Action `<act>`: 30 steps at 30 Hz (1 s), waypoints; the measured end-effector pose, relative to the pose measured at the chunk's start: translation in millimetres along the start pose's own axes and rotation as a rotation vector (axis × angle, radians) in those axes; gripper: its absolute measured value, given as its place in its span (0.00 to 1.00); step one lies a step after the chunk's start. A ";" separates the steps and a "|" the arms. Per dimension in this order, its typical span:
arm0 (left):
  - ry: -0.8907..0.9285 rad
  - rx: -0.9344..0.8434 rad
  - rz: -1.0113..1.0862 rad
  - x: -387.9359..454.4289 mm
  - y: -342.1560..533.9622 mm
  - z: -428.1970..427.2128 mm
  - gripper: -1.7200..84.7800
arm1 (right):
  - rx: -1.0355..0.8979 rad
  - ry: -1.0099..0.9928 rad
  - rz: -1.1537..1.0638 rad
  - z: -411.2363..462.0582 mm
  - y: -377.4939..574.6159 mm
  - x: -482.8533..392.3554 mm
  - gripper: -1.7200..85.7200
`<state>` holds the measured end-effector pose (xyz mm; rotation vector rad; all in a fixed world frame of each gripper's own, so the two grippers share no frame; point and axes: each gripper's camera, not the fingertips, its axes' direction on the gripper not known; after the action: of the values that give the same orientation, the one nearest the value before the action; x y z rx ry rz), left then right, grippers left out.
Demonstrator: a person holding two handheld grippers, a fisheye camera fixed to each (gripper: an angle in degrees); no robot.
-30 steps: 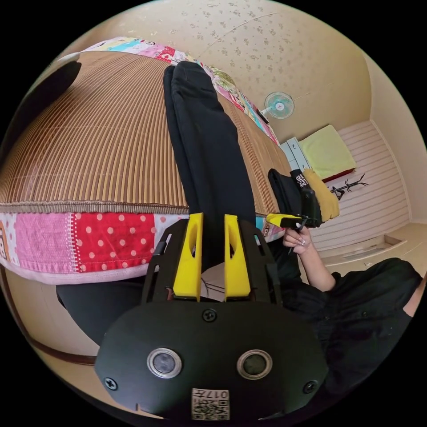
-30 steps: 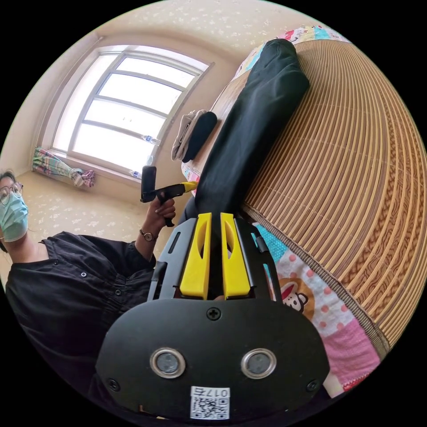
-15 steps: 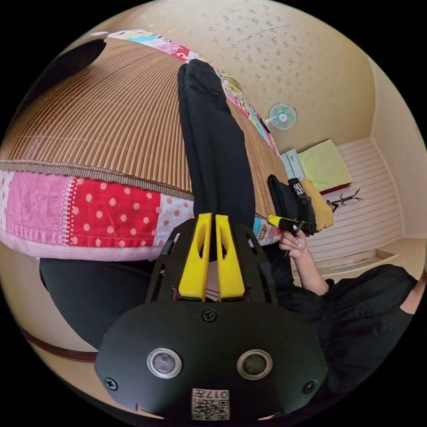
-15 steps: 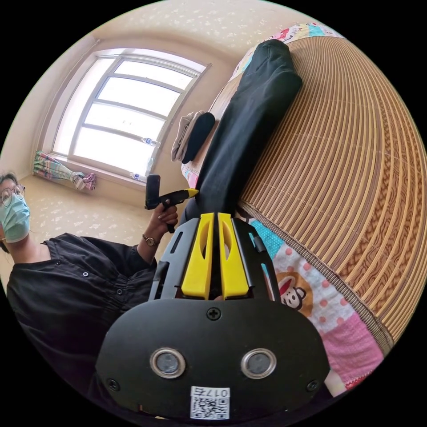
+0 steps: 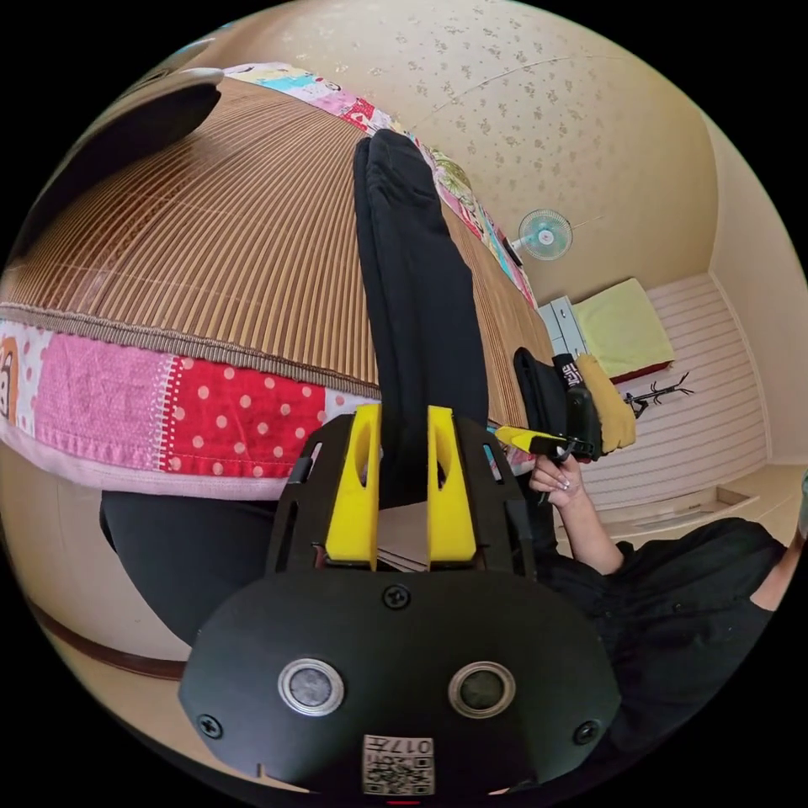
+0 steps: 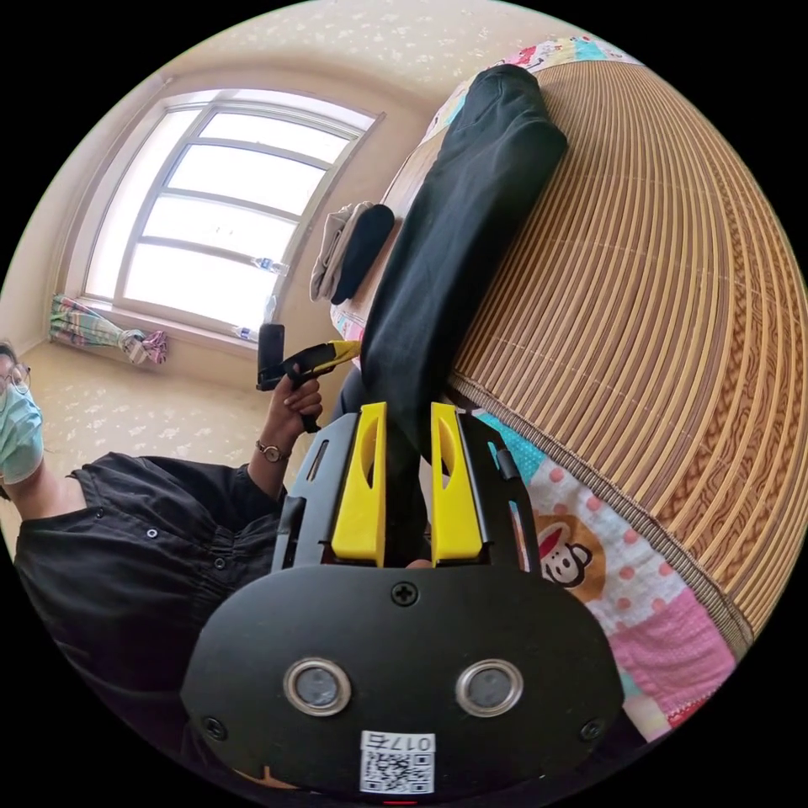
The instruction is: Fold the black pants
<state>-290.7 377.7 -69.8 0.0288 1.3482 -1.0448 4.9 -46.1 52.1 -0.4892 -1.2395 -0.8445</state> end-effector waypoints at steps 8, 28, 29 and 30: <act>0.095 -0.119 -0.085 -27.1 -16.9 38.8 0.14 | 0.028 -0.058 0.107 27.5 -13.8 20.9 0.12; -0.010 -0.126 -0.080 -4.3 2.3 40.7 0.13 | 0.023 -0.052 0.065 29.8 -8.2 20.8 0.05; -0.012 -0.146 -0.074 -2.2 2.5 45.7 0.12 | 0.027 -0.050 0.059 31.2 -7.4 19.7 0.05; -0.013 -0.156 -0.071 -1.0 2.4 48.5 0.12 | 0.030 -0.046 0.057 31.8 -6.9 19.0 0.05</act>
<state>-251.6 352.2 -56.2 -0.1431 1.4238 -0.9941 -18.4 -32.6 78.4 -0.5201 -1.2726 -0.7690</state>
